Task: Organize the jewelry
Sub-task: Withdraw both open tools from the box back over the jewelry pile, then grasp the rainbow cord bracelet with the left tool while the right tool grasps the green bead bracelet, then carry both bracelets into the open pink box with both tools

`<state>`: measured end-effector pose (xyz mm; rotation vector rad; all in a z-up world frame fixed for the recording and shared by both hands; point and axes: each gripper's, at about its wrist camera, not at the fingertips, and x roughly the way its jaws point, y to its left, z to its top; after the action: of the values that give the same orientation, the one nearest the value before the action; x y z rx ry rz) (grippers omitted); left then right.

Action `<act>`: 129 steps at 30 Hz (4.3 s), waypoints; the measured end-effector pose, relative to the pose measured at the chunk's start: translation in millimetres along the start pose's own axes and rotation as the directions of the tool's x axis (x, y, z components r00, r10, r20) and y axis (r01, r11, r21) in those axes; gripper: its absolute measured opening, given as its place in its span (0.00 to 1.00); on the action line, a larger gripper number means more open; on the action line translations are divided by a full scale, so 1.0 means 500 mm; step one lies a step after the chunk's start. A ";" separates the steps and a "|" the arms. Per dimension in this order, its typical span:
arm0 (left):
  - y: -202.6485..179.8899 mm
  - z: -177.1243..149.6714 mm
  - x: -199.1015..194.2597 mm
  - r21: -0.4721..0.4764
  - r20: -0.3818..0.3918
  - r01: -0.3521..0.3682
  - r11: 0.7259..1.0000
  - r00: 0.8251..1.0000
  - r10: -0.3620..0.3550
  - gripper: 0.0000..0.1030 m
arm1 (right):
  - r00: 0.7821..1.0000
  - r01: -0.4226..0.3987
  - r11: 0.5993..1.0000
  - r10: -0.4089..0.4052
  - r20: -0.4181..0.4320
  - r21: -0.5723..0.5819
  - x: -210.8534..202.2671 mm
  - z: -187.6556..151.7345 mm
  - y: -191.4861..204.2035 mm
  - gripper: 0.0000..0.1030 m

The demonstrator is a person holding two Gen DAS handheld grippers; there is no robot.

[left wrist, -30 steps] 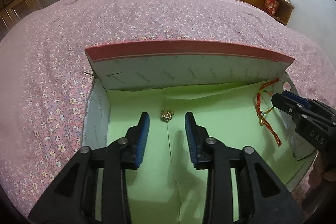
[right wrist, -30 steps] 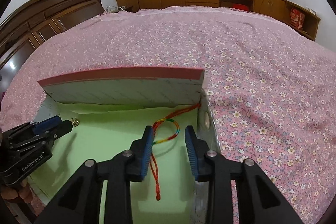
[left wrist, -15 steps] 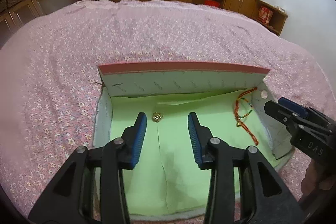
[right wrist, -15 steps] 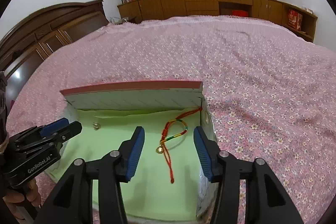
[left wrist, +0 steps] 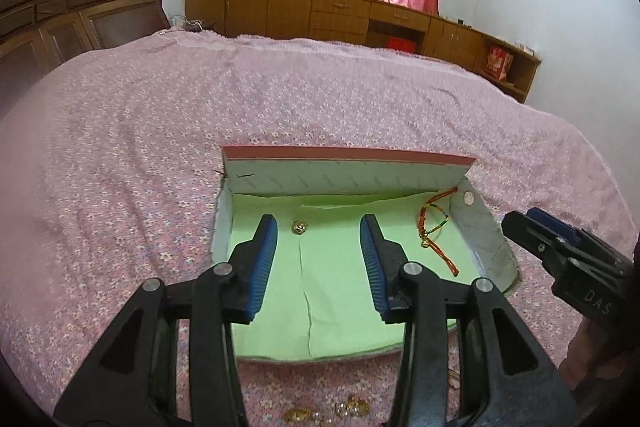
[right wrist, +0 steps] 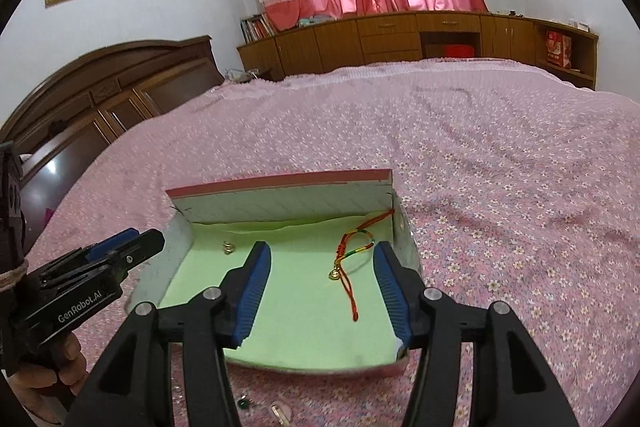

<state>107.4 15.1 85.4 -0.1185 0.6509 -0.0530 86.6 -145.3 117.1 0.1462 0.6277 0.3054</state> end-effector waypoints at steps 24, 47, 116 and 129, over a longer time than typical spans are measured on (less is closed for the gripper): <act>0.024 -0.085 -0.102 0.047 -0.085 -0.004 0.999 0.996 0.008 0.36 | 1.000 0.017 0.998 -0.017 -0.002 0.052 -0.143 -0.090 -0.035 0.58; 0.060 -0.214 -0.075 0.034 -0.316 -0.013 0.999 0.948 0.023 0.36 | 0.968 0.135 0.990 -0.124 -0.218 0.035 -0.097 -0.220 -0.091 0.58; 0.080 -0.218 -0.195 0.021 -0.187 0.026 0.999 0.982 -0.021 0.00 | 0.993 0.097 0.995 -0.099 -0.059 -0.037 -0.153 -0.207 -0.056 0.08; 0.067 -0.182 -0.227 0.036 -0.087 0.012 0.999 0.996 -0.008 0.00 | 0.996 0.088 0.996 -0.087 0.029 -0.029 -0.182 -0.181 -0.043 0.08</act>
<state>-37.8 49.6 77.6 -0.0842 0.7355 -0.0800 -32.2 -191.5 89.9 0.0935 0.5997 0.2278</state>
